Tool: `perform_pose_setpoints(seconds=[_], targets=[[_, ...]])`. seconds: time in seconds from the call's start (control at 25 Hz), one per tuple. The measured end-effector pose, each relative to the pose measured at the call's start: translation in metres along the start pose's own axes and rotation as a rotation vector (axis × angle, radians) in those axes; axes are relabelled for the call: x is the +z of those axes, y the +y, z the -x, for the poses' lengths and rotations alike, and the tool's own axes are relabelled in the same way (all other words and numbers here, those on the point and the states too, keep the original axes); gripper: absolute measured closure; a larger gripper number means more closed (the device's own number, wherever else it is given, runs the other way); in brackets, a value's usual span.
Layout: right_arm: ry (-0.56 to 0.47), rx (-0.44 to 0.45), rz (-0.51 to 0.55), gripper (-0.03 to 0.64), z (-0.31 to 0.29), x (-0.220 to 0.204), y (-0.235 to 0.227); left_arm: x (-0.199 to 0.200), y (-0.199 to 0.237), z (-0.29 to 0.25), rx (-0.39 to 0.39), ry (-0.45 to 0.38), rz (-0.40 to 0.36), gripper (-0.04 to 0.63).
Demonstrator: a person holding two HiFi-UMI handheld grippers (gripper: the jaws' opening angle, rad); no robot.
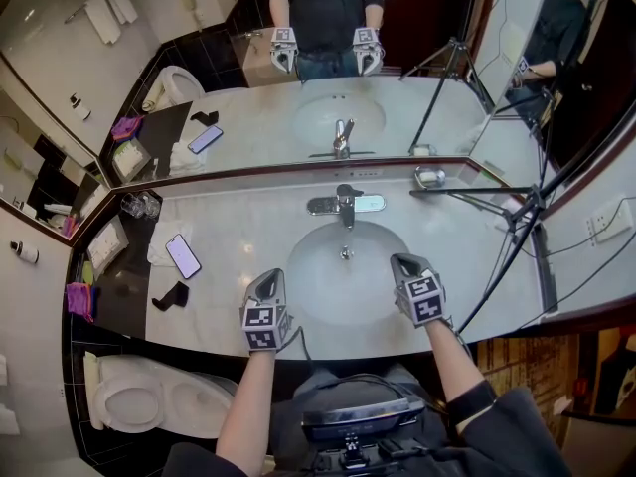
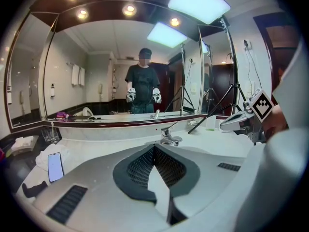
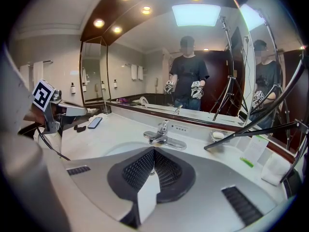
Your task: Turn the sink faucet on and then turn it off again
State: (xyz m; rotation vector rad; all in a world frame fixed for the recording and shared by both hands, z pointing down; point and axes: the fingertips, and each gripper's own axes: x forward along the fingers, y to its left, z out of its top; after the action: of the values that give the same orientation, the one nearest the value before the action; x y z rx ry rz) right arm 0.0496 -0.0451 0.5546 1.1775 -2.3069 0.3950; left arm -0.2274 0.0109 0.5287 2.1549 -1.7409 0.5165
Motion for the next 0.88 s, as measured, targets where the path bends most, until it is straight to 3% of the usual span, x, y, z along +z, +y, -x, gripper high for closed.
perform_pose_setpoints(seconds=[0.28, 0.52, 0.88], targets=[[0.003, 0.006, 0.005, 0.595, -0.002, 0.004, 0.0, 0.003, -0.011, -0.019, -0.023, -0.009, -0.053, 0.554], [0.013, 0.008, 0.005, 0.595, -0.012, 0.006, -0.005, 0.024, -0.044, -0.053, -0.12, -0.003, -0.141, 0.491], [0.021, 0.018, -0.006, 0.595, -0.045, 0.009, -0.028, 0.034, -0.077, -0.133, -0.195, 0.021, -0.374, 0.425]])
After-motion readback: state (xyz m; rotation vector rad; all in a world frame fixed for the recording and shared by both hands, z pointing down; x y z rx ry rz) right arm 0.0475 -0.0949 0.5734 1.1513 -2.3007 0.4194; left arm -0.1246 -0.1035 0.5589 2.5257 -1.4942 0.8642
